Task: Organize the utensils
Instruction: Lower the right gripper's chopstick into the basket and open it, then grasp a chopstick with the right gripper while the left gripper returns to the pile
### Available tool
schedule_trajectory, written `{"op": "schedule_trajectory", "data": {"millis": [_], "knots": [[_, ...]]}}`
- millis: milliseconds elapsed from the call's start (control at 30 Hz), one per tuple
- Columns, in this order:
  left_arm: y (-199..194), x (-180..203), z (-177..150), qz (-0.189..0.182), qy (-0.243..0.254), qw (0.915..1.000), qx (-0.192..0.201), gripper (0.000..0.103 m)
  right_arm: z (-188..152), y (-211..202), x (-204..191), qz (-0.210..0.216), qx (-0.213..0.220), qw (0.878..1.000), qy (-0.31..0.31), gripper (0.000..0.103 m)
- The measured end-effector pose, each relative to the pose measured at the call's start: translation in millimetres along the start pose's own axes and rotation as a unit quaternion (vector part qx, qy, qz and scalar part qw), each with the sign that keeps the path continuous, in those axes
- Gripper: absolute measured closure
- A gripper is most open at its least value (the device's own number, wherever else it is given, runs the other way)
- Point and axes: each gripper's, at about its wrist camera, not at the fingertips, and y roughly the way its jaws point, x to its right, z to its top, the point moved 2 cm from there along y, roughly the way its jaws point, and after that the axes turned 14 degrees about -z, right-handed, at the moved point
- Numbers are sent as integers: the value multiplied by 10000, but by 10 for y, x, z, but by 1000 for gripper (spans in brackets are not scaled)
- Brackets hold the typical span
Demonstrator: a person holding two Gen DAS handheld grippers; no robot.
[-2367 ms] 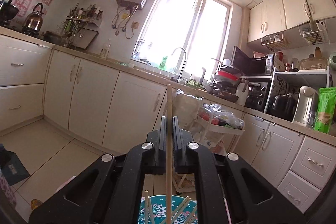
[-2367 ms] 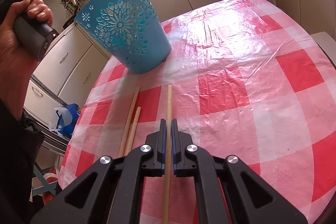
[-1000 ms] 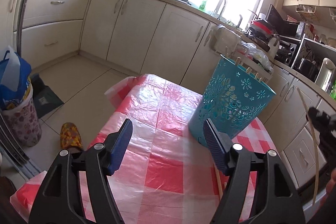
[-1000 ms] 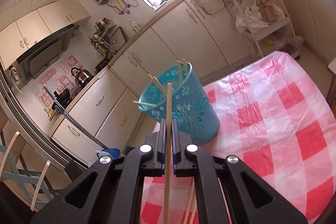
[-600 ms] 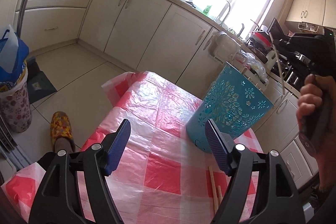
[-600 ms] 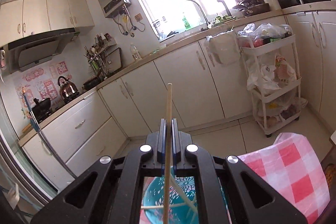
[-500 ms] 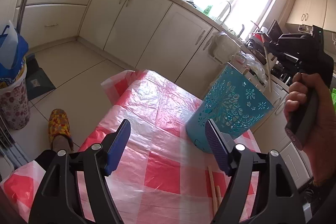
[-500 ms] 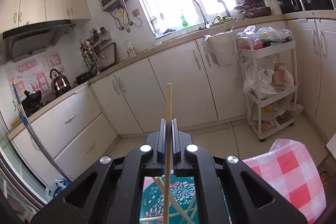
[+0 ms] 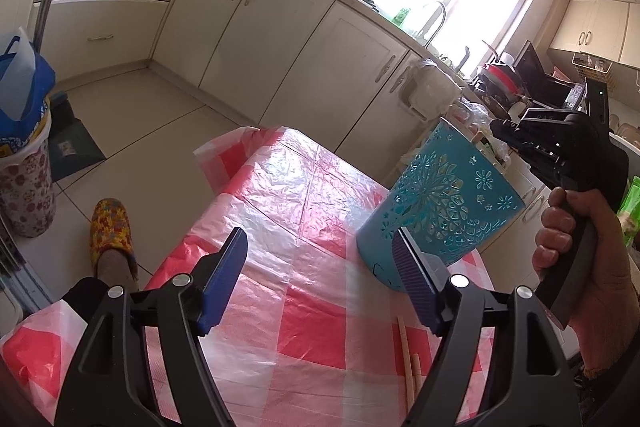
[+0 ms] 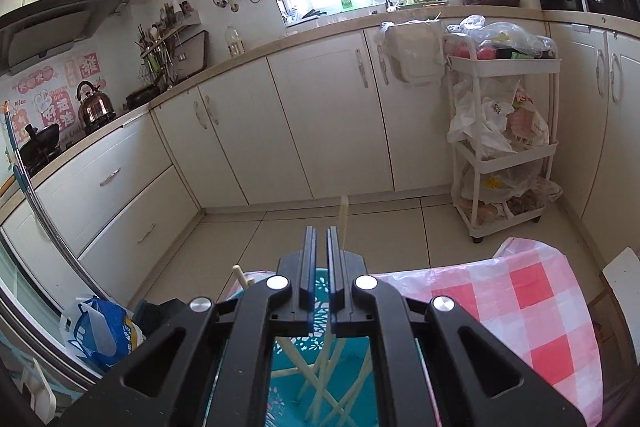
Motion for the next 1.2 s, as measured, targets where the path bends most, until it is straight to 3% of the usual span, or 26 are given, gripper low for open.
{"op": "schedule_trajectory", "data": {"millis": [133, 233, 333, 467, 567, 700, 900, 1033, 1200], "knots": [[11, -20, -4, -13, -31, 10000, -34, 31, -125, -272, 113, 196, -25, 9997, 130, 97], [19, -32, -9, -17, -60, 10000, -42, 30, -440, -588, 247, 313, -152, 9992, 201, 96], [21, -36, -13, -10, -70, 10000, -57, 29, -994, -744, 286, 247, -763, 9967, -139, 96], [35, -43, -17, 0, -101, 9999, -92, 28, -1773, -775, 330, 156, -1753, 9833, -456, 96], [42, -45, -25, 27, -104, 9999, -120, 28, -2057, -756, 276, 79, -2012, 9772, -675, 96], [52, -50, -29, 52, -124, 9998, -143, 27, -2192, -634, 159, -31, -2185, 9710, -975, 96], [61, -61, -30, 44, -142, 9997, -174, 27, -2213, -561, 109, -420, -1968, 9674, -1540, 96], [79, -50, -35, 56, -110, 9997, -219, 26, -2146, -485, 324, -265, -2239, 9686, -1045, 99], [99, -42, -39, 85, -94, 9996, -250, 25, -2154, -566, 281, 207, -2352, 9694, -669, 90]]}}
